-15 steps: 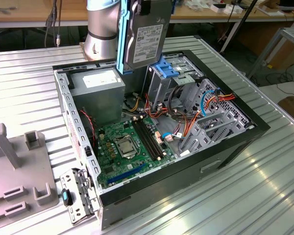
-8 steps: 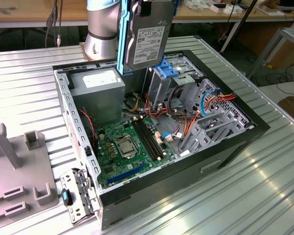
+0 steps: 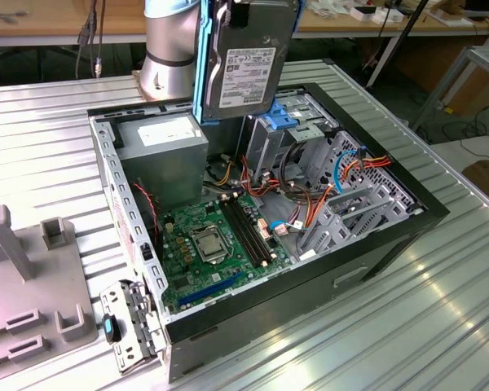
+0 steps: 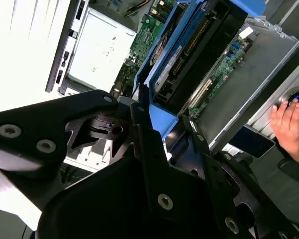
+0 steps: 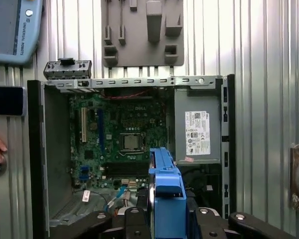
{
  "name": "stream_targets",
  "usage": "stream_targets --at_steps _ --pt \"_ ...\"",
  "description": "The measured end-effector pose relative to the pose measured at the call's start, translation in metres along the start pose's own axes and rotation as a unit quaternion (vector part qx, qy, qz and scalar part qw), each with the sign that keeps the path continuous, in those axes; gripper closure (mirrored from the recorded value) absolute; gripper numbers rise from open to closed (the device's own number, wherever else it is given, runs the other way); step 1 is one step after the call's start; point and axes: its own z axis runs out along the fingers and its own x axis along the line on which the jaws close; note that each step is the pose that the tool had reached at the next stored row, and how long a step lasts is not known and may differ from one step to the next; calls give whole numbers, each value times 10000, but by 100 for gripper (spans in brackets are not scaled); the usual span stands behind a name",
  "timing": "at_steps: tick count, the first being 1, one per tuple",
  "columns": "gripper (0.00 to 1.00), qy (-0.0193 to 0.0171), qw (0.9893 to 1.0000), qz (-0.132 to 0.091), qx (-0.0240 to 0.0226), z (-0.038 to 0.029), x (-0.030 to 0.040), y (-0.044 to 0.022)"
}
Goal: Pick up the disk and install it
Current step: 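Insert the disk into the insertion slot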
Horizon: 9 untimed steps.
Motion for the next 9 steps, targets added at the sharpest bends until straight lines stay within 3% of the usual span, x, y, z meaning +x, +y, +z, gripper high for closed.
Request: stream_targets --at_steps 6,9 --pt "63 1 10000 2 0 1 1 0" --pt "63 1 10000 2 0 5 81 -10"
